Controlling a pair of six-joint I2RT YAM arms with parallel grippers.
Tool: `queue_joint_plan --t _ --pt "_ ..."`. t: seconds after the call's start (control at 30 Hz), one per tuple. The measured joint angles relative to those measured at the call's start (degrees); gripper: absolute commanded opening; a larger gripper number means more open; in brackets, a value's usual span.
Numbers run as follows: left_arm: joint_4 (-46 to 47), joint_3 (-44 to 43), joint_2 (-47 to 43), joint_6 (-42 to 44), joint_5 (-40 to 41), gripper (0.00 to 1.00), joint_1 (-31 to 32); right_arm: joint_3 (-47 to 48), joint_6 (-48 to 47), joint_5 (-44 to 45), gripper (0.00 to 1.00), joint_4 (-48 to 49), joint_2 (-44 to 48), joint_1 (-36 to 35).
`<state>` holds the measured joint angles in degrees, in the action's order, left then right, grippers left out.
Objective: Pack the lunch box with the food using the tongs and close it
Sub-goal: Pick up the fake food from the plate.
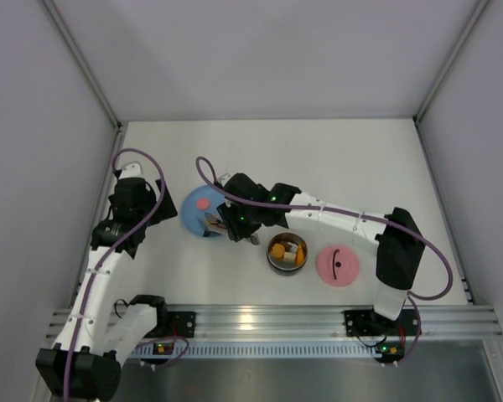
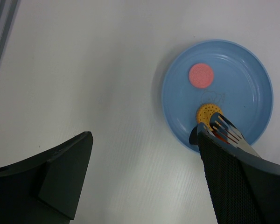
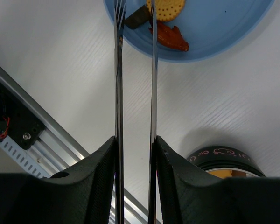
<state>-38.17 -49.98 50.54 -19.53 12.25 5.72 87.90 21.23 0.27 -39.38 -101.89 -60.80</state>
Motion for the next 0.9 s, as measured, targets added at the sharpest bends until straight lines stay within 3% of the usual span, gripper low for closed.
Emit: queue_joint_plan --t 0.9 --pt "0.00 0.00 -0.02 0.00 -0.02 0.99 0.00 1.46 -0.11 3.89 0.37 -1.05 -2.23 -1.84"
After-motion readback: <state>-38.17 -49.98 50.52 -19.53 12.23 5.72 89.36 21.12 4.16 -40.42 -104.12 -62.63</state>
